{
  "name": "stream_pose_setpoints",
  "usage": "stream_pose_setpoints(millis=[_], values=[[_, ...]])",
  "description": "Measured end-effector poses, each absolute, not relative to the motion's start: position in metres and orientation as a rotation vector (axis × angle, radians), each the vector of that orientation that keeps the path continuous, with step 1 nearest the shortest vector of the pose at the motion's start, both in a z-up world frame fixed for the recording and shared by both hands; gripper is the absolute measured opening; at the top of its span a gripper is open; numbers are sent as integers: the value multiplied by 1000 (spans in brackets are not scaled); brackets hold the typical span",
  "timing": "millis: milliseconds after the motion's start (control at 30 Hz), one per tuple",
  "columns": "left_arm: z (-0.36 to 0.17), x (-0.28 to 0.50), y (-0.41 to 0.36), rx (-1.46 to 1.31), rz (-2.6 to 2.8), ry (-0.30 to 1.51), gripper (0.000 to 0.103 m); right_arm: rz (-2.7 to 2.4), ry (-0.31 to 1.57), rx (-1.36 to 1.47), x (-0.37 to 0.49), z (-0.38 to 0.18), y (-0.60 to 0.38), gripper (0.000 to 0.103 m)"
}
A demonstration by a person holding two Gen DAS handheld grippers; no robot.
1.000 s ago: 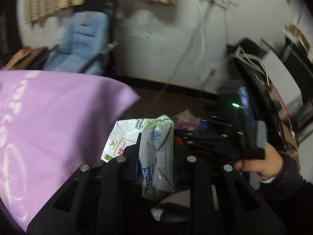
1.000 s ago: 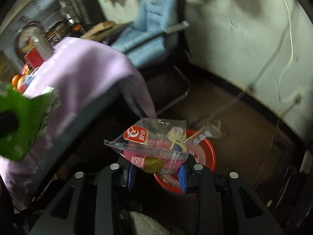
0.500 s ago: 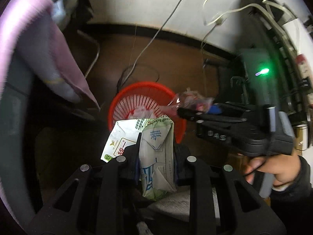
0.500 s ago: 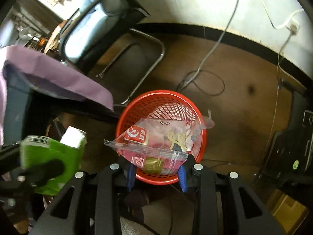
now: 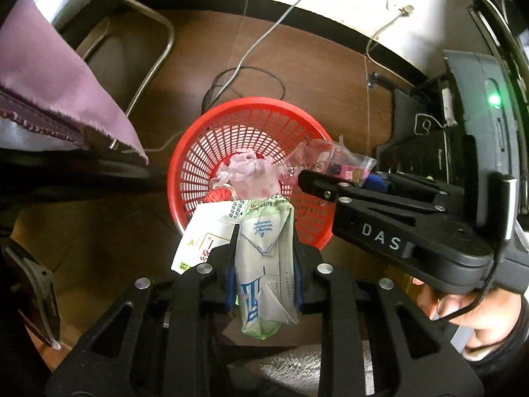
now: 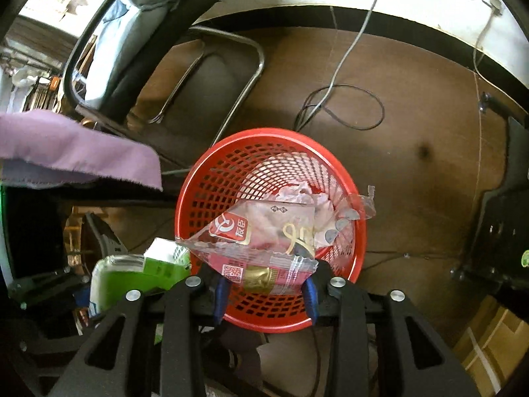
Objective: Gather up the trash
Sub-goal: 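Open the right tool to drop the candy bag while the left tool drops the carton, then move both open tools back over the table toward the remaining trash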
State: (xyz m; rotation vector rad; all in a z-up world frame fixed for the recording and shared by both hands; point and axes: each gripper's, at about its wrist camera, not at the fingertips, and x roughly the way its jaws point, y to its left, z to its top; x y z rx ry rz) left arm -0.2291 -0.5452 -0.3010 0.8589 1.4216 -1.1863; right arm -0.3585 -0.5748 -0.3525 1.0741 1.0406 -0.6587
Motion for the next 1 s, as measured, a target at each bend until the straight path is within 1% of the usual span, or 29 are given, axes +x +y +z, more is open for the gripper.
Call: stream_pose_setpoints(millis=[33,100,200,367,467,600,700,867,900,1000], values=[[-303,-227,-546,857,-1184,1435,32,-665,1037,1076,-361,-352,-575,46],[-301,-224,-547,836,-1180,1458,48,-687,1028,1073,-364,-346,-575,53],[-291,-222,-544,807,-1186,1447,60,-696,1012,1074,-367,-342,-575,56],[-274,-220,-535,786,-1197,1429,60,-710,1006,1057,-373,-328,-573,57],[-260,-220,-528,779,-1203,1394,61,-726,1002,1033,-376,-314,-572,59],[-239,-218,-517,746,-1198,1371,64,-767,1001,959,-379,-284,-568,68],[-218,-222,-506,747,-1210,1331,65,-800,1000,876,-378,-254,-564,74],[-171,-233,-482,746,-1305,1261,65,-833,939,736,-374,-190,-549,80],[-160,-234,-476,733,-1319,1236,66,-834,923,714,-372,-179,-545,84],[-119,-230,-451,666,-1342,1131,73,-827,868,642,-362,-140,-529,88]])
